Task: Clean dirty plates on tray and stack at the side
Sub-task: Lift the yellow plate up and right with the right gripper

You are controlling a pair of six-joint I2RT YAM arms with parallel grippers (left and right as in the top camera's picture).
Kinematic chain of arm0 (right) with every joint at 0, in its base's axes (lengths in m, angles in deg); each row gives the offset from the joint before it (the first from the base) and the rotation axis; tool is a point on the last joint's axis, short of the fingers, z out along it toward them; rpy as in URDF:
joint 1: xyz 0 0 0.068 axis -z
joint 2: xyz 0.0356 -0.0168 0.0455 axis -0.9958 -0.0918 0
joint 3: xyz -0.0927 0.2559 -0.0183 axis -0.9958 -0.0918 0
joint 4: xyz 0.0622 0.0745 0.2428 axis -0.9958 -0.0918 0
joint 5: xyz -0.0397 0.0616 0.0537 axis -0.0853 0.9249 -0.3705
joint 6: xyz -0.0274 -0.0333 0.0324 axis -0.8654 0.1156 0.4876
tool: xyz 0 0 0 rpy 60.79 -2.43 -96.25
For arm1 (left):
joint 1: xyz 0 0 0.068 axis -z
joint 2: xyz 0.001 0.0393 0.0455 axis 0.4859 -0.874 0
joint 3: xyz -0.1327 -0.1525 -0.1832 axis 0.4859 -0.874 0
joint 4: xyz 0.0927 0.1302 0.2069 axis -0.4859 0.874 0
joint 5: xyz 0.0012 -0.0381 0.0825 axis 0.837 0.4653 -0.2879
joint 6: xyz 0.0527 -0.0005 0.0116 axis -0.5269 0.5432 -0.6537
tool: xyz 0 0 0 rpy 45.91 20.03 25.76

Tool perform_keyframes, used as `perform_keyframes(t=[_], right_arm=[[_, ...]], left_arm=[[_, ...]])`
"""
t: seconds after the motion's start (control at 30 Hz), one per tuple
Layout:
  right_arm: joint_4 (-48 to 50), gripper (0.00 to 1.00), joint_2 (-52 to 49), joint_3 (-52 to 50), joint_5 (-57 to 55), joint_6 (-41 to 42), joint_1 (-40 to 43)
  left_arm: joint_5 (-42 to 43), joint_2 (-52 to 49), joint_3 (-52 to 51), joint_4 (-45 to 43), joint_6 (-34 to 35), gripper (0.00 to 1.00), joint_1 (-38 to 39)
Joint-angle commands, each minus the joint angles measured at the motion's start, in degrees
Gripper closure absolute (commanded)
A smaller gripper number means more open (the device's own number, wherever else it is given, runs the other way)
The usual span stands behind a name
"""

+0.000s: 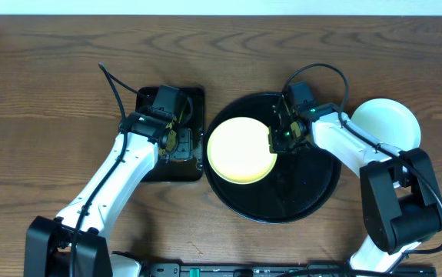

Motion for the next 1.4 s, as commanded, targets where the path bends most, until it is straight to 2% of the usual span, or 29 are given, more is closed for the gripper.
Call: perform_keyframes(t=[0.0, 0.33, 0.6, 0.8, 1.17, 1.37], right_arm=[[1.5, 0.99, 1.4, -0.1, 2.5, -0.3, 0.9], [2.6, 0.99, 12.5, -0.1, 1.6, -2.6, 6.5], [1.0, 0.99, 19.8, -0.1, -13.6, -10.3, 7.4], [1.0, 0.99, 23.0, -0.1, -20.9, -14.6, 7.0], [1.3, 0.99, 25.8, -0.1, -42.8, -23.1, -1.1], [2.4, 0.99, 25.8, -0.1, -55.0, -23.7, -7.3]], left_arm=[[0.4, 0.0, 0.4, 0.2, 0.5, 0.32, -0.3], [0.4, 0.0, 0.4, 0.1, 0.5, 0.32, -0.3], [0.4, 0.0, 0.4, -0.1, 0.5, 0.31, -0.3], [0.4, 0.0, 0.4, -0.1, 0.5, 0.31, -0.3], [0.4, 0.0, 0.4, -0.5, 0.5, 0.31, -0.3], [0.4, 0.0, 0.4, -0.7, 0.5, 0.31, -0.3]])
